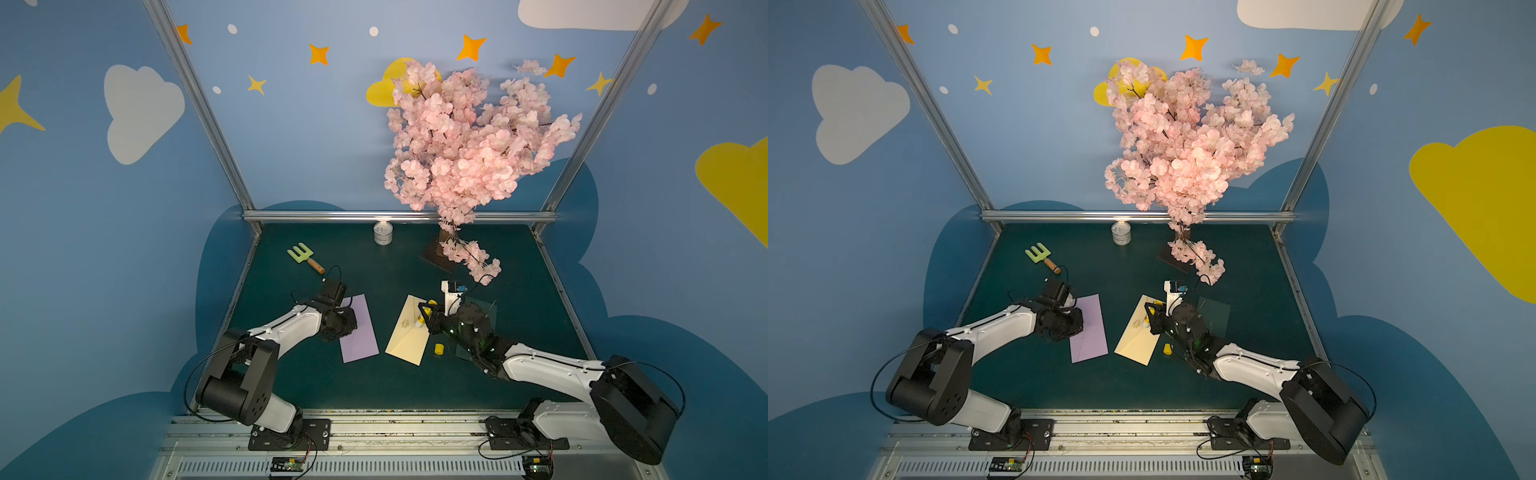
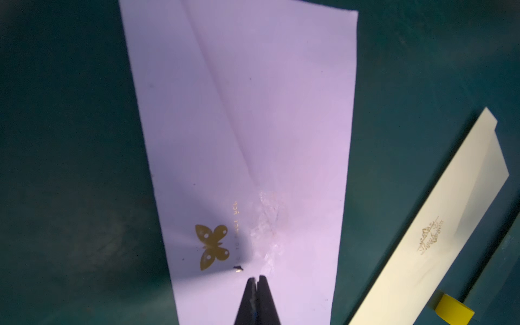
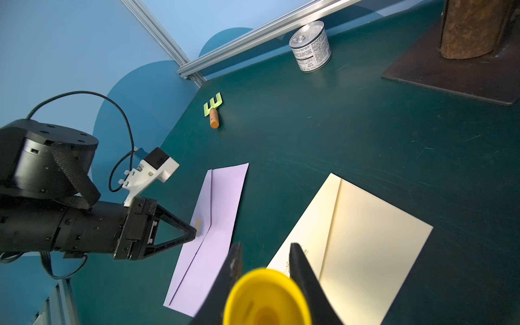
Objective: Seal the envelope with a glue stick
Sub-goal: Seal the envelope at the center of the board.
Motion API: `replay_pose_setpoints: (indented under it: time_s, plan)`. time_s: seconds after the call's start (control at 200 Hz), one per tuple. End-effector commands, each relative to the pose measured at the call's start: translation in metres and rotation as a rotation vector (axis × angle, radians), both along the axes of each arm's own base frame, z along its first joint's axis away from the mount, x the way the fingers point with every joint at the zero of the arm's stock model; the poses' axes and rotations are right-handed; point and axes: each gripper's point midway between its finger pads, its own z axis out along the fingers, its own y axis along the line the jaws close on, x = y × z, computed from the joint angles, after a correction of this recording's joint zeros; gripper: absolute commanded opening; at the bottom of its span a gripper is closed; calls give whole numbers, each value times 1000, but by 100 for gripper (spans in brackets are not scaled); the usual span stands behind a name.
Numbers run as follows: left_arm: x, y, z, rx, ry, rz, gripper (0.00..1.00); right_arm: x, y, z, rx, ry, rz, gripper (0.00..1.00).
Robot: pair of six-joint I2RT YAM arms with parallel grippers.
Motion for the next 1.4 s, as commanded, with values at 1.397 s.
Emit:
replay_pose_setpoints:
  time_s: [1.397]
  plan:
    - [-8,33,-52,150,136,62,3,2,2,8,6,-16,7,0]
